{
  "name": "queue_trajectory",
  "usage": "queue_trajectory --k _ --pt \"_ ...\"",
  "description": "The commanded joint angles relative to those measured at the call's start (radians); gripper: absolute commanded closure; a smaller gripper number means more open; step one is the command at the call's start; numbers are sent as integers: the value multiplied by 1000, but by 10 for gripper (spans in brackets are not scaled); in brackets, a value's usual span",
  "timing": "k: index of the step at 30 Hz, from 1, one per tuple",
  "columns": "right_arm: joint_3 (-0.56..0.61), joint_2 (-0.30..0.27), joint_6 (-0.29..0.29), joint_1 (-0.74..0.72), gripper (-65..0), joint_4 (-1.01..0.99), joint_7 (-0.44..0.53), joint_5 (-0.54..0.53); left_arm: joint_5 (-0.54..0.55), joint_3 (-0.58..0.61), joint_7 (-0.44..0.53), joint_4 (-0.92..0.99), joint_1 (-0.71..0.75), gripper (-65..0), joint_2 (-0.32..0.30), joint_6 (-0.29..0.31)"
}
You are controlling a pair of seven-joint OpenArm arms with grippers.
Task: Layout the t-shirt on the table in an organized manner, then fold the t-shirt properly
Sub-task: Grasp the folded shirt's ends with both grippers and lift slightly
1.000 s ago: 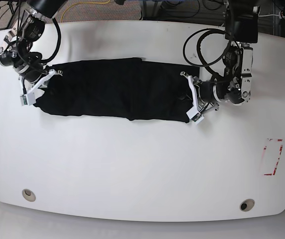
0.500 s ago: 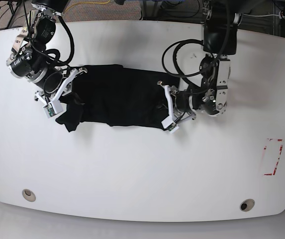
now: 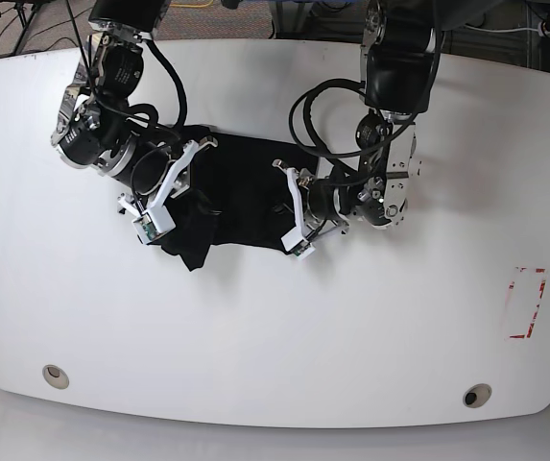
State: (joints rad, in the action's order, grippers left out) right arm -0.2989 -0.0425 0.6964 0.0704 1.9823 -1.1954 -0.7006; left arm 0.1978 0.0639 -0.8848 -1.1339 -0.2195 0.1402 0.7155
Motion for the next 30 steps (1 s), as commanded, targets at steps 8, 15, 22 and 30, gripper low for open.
queue_trajectory --k 8,15,22,30 --pt "56 23 2 -24 -21 18 36 -20 -105 7 -107 21 15 -4 -1 -17" --pt "122 23 2 -21 -21 8 90 -18 -100 7 -107 16 13 -4 -1 -17" --pt "126 25 2 -22 -48 -22 96 -23 -97 7 -106 13 13 -4 -1 -17" --pt "126 65 2 -21 -368 -22 96 -20 -97 1 -103 13 13 -4 -1 -17"
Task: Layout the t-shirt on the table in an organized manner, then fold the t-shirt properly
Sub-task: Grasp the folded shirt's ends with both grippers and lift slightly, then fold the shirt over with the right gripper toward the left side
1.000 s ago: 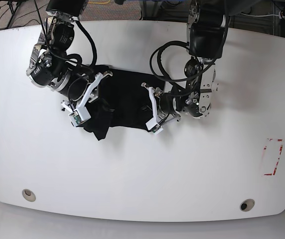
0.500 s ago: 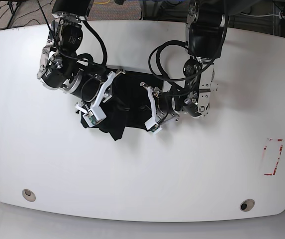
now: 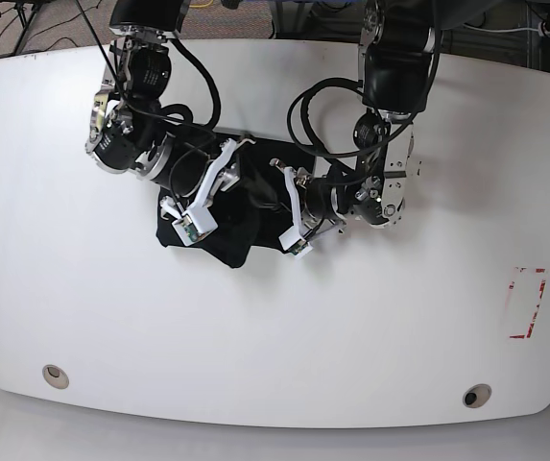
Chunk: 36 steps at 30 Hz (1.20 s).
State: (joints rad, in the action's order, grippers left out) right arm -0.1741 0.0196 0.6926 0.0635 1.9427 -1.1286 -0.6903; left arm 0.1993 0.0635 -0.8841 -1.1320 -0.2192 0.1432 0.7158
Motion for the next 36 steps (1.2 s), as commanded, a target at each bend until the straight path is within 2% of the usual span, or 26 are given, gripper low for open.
queue_trajectory --k 1,4,6,9,11,18,23,28,32,36 --pt "2 4 6 -14 -412 17 29 -32 -97 2 -103 11 13 -6 -4 -18" --pt "2 4 6 -14 -522 19 29 -33 -96 2 -103 10 13 -6 -4 -18" --pt "2 4 6 -14 -552 21 29 -35 -94 0 -102 10 13 -6 -4 -18" --pt "2 6 6 -14 -552 22 29 -35 -53 0 -102 -6 5 -13 -4 -18" --pt "-2 3 6 -14 -552 22 29 -35 -17 -1 -103 -21 2 -40 -9 -18" --pt "-31 -31 6 -14 -552 24 29 -36 133 -1 -114 -105 -1 -229 -49 -18" --pt "-71 -48 6 -15 -552 24 29 -36 191 -11 -140 -187 -1 -319 -83 -18" --pt "-84 -73 6 -18 -552 24 28 -36 257 -66 -146 -270 2 -339 -112 -18" --pt "-84 -83 6 -18 -552 24 28 -36 348 -93 -168 -334 2 -339 -184 -18" --pt "-81 -83 6 -18 -552 24 28 -36 483 -141 -191 -395 2 -339 -250 -18"
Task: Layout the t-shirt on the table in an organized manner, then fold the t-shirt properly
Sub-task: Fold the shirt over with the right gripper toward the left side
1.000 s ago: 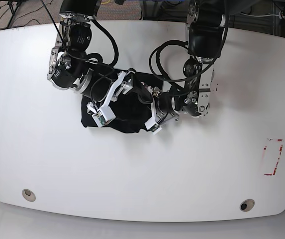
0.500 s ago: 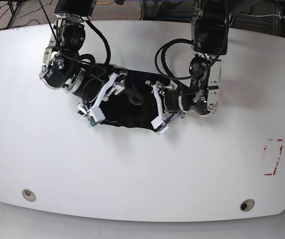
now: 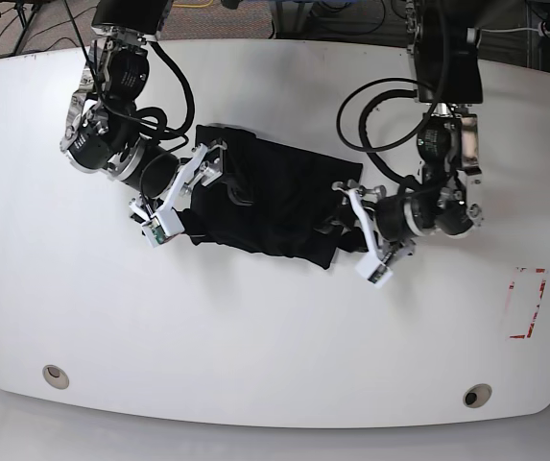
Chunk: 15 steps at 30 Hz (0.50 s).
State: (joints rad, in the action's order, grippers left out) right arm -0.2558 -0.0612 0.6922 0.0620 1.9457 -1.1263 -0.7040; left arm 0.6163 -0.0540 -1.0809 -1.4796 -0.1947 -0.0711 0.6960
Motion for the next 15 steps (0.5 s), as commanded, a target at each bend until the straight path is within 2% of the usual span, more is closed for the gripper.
queue_trajectory --k 1,7,15 --pt "2 -2 6 -18 -552 21 25 -23 106 -48 -5 -71 -22 -339 -66 2" --pt "29 10 6 -47 -552 11 27 -13 231 -206 -38 -126 -19 -339 -233 2" --pt "112 57 6 -158 -555 -96 30 76 258 -363 -38 -114 42 -339 -407 2"
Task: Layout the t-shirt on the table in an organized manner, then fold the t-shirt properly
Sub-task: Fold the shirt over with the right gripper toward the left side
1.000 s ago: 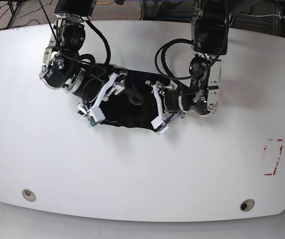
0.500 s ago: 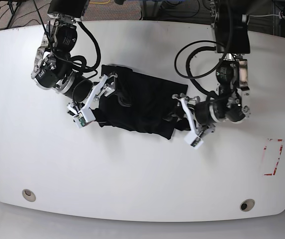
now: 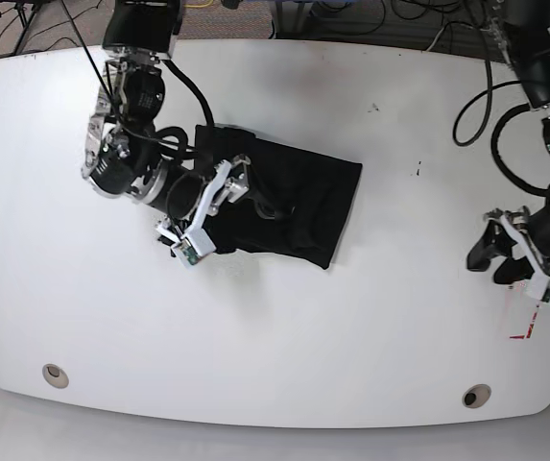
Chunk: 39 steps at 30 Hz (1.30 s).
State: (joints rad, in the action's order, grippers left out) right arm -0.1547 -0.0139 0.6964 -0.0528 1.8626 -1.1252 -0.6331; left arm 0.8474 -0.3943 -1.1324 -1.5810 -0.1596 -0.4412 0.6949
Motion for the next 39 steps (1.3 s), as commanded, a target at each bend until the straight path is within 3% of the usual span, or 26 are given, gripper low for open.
queue_trajectory --k 1,6,14,24,28,35,39 --pt "20 15 2 -52 -555 -24 29 15 26 -32 13 -12 13 -339 -43 3" --pt "112 27 2 -131 -555 -123 78 109 26 -79 13 -14 58 -339 -81 3" --pt "255 27 2 -207 -553 -327 215 247 28 -134 13 -14 131 -339 -84 3" --pt "269 29 2 -269 -542 -524 360 347 25 -153 13 -14 191 -339 -81 3" --pt "269 29 2 -289 -426 -562 382 352 22 -153 13 -14 203 -339 -81 3" --pt "267 29 2 -309 -101 -582 383 352 20 -153 16 -11 214 -339 -80 3" --pt "267 29 2 -310 -17 -574 382 352 20 -150 16 -11 214 -339 -80 3"
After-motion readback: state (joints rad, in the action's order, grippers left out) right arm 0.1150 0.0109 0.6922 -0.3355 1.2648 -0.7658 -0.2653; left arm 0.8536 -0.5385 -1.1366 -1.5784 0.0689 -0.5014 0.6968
